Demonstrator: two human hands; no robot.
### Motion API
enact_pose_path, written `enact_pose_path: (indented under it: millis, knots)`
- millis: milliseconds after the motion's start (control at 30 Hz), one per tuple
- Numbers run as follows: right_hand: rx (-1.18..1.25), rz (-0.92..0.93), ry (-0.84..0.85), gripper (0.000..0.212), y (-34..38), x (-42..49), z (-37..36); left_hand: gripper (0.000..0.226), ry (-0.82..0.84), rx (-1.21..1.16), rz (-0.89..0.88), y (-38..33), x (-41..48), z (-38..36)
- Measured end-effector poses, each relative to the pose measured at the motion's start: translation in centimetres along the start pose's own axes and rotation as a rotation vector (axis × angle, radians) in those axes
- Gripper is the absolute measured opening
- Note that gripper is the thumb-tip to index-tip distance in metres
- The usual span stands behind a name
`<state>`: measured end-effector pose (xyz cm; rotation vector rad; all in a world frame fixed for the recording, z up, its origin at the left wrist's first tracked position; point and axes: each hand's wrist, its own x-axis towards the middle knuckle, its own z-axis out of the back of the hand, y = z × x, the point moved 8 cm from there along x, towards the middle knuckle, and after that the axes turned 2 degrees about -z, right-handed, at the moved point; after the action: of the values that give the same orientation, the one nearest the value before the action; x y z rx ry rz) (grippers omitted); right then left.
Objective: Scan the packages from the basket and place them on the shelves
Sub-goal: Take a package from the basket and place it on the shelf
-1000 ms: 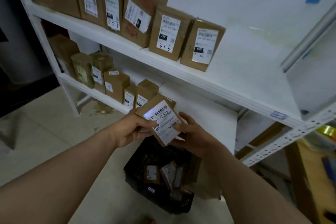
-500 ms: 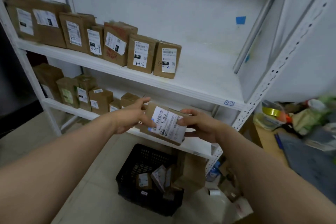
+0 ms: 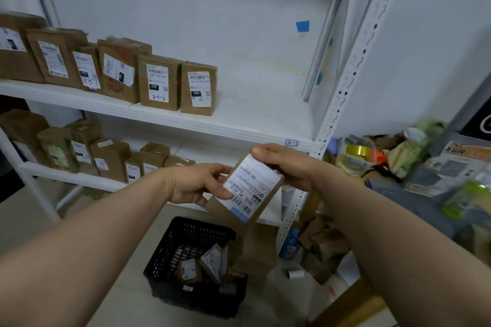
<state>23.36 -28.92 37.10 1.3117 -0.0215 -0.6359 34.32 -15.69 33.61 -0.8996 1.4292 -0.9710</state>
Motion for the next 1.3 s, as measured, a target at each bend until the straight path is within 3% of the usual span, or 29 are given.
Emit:
enact_pose_path:
  millis: [100,233,400,600,700,933,1300]
  knots:
    - [0.050,-0.016,-0.016,0.050,-1.1,-1.2,2.9,0.097,-0.028,-0.095,-0.033,-0.5,1.6,-0.8]
    - [0.082,-0.038,0.005,0.058,-2.7,-1.8,5.8,0.110,-0.062,-0.189,-0.055,-0.8,3.8,-1.7]
    - [0.182,-0.032,-0.054,0.059,-4.7,-2.5,9.9,0.086,-0.131,-0.196,-0.054,-1.9,8.0,-4.1]
    - [0.245,-0.039,-0.093,0.055,-8.7,-4.8,15.0,0.074,-0.118,-0.180,-0.031,-2.2,13.5,-8.5]
    - [0.284,-0.038,-0.094,0.046,-10.3,-5.7,17.0,0.077,-0.101,-0.146,0.008,-2.0,15.9,-10.2]
    - [0.340,-0.049,-0.105,0.069,-13.6,-5.9,20.6,0.080,-0.100,-0.144,0.045,-1.8,20.6,-12.9]
    - [0.404,-0.083,-0.102,0.053,-17.4,-6.9,23.0,0.087,-0.111,-0.140,0.090,-0.3,25.0,-16.1]
